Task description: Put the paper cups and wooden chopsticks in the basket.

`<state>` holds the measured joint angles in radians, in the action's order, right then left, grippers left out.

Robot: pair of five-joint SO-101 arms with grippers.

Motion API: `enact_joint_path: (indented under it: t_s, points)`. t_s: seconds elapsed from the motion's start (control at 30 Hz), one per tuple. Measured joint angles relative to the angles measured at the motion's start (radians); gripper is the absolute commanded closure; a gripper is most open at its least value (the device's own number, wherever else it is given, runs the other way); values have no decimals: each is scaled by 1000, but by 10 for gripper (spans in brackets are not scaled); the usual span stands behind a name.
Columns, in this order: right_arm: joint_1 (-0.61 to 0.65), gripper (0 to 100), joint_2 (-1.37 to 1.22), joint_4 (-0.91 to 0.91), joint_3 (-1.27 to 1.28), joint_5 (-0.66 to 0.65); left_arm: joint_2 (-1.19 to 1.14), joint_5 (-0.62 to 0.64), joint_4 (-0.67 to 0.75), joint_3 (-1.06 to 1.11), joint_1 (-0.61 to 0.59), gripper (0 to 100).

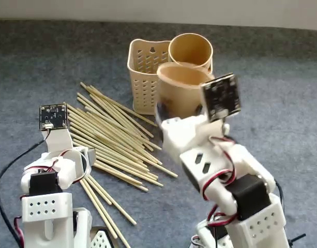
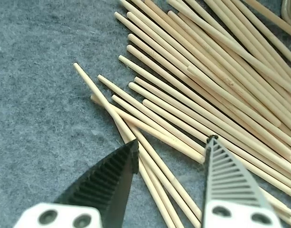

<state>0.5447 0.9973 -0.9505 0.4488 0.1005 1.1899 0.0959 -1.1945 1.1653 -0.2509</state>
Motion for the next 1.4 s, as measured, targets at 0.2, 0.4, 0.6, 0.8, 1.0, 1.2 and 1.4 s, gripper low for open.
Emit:
enact_joint_path:
  t_s: [0.2,0.4,0.6,0.8,1.0,1.2,1.4]
  points:
    - [-123,662,-110,364,-5,-3,0,0,0,0,0,772]
    - [-163,662,-284,626,-5,-3,0,0,0,0,0,772]
    - [-178,662,-436,698,-5,-3,0,0,0,0,0,772]
    - [-215,662,-463,700,-3,-3,0,0,0,0,0,772]
    - [-215,662,-476,700,-3,-117,0,0,0,0,0,772]
    - [-216,662,-476,704,-3,-135,0,0,0,0,0,772]
    - [-215,662,-508,812,-5,-137,0,0,0,0,0,772]
